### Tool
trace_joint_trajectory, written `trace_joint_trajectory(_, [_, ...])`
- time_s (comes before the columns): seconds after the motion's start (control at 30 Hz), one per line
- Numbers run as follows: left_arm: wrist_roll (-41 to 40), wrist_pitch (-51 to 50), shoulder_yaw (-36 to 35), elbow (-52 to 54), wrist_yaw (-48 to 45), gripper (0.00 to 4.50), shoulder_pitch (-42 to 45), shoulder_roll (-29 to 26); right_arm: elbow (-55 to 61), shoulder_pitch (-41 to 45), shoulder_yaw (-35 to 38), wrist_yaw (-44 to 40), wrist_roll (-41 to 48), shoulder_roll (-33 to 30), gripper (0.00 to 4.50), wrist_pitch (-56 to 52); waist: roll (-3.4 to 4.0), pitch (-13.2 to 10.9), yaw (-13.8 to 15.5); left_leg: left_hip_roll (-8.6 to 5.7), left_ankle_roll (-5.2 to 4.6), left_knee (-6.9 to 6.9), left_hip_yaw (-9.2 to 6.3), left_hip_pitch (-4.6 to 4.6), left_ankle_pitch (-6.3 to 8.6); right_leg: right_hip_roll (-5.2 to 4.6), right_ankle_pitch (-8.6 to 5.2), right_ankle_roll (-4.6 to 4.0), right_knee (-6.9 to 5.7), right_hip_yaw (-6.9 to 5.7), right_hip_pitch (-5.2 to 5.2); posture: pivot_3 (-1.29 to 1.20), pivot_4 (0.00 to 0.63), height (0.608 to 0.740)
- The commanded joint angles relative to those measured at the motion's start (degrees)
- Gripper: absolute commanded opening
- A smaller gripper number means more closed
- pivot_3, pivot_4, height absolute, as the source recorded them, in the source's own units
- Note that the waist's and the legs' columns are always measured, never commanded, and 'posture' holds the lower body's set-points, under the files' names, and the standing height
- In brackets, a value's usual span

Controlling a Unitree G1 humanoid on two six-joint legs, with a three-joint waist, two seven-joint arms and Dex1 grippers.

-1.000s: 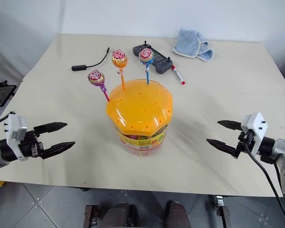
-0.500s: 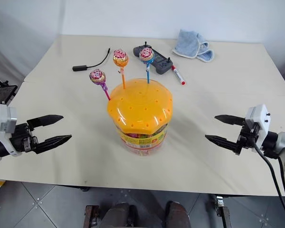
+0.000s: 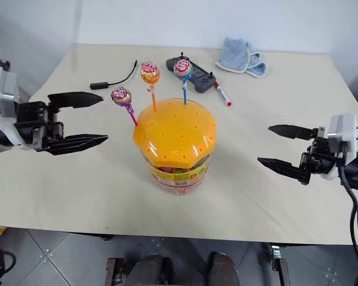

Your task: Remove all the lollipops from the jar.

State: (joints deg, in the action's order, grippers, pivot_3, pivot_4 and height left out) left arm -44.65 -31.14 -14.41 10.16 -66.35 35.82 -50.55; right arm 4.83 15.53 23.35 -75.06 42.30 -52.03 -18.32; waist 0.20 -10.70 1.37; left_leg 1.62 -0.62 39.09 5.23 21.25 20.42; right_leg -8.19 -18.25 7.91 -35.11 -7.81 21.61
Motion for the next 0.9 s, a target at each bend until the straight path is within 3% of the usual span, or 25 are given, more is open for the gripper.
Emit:
trace_joint_trajectory(0.03, [-1.48,0.18,4.36,-2.33,-2.49,4.50,6.58,4.45,3.96,2.35,2.49,-0.64,2.85,-2.43,4.49,-1.04,0.00,0.00,0.06,0.00,0.00,0.02,0.01,0.00,0.00,0.00,0.00,0.00,0.00,0.02,0.00,0.00,0.150,0.740])
trace_joint_trajectory(0.3, [0.67,4.49,7.74,-9.17,-7.58,4.50,11.49,11.77,6.77,2.46,3.43,3.82,2.89,-1.52,4.49,-1.97,-0.04,-0.01,0.05,-0.01,-0.01,0.08,0.00,0.04,0.00,0.02,0.00,0.00,-0.02,0.01,0.02,0.00,0.150,0.740])
trace_joint_trajectory(0.77, [1.92,5.32,6.54,-12.41,-8.30,0.14,14.11,12.27,6.81,0.08,4.88,5.95,1.71,-1.44,4.50,-0.06,-0.04,-0.01,0.07,-0.01,-0.03,0.12,-0.01,0.04,0.02,0.02,0.00,0.00,-0.05,0.02,0.02,0.00,0.150,0.740])
trace_joint_trajectory(0.9, [0.81,5.19,4.72,-14.10,-6.63,0.05,17.16,13.08,4.78,2.18,3.75,5.21,1.00,-1.82,4.50,0.86,-0.04,-0.01,0.11,-0.01,-0.04,0.13,-0.02,0.05,0.02,0.02,0.00,0.00,-0.05,0.02,0.02,0.00,0.150,0.740])
